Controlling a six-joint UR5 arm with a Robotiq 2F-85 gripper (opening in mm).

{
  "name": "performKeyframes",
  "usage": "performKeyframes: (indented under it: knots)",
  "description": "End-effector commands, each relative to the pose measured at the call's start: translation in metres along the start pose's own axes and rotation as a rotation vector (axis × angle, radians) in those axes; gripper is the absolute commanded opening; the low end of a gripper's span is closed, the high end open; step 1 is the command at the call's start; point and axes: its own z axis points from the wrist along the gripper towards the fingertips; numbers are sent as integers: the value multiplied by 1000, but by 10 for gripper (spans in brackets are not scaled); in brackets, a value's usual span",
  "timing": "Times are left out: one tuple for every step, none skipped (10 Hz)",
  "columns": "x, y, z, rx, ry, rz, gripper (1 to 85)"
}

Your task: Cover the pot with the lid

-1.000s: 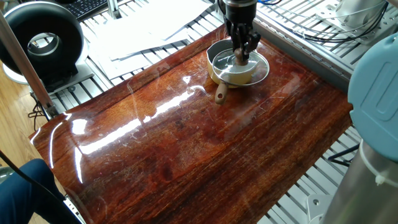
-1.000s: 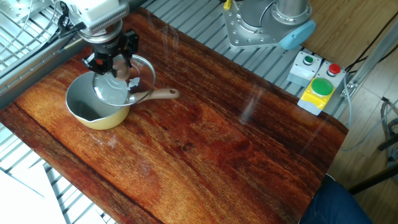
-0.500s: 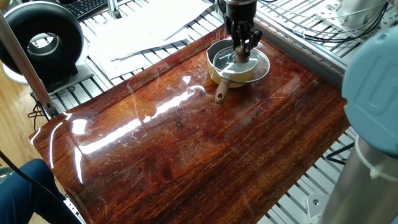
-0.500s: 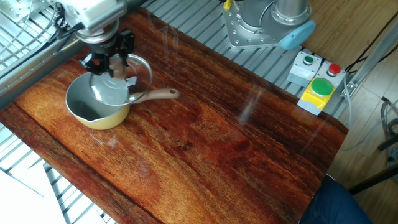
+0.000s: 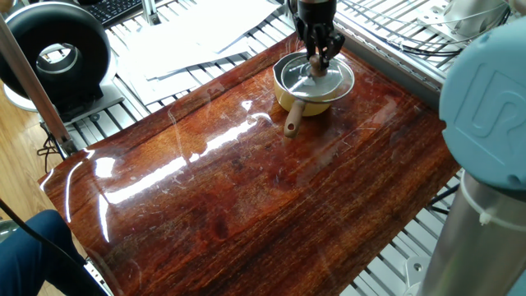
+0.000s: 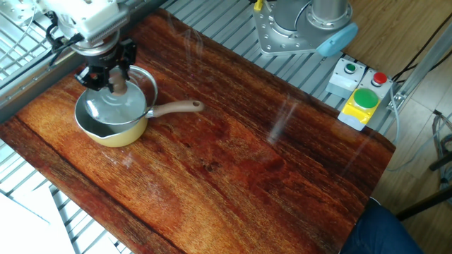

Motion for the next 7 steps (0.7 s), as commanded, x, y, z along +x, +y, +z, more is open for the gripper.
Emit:
performKeyframes:
  knots:
    - [6, -16, 1, 41, 22, -22, 13]
    - [6, -17, 2, 43, 22, -20, 13]
    - [4, -17, 2, 43, 16, -19, 13]
    - [1, -17, 2, 42, 8, -15, 13]
    - [-2, -18, 2, 42, 2, -11, 13]
    - [-5, -19, 2, 42, -6, -6, 13]
    - [-6, -20, 2, 44, -11, -5, 13]
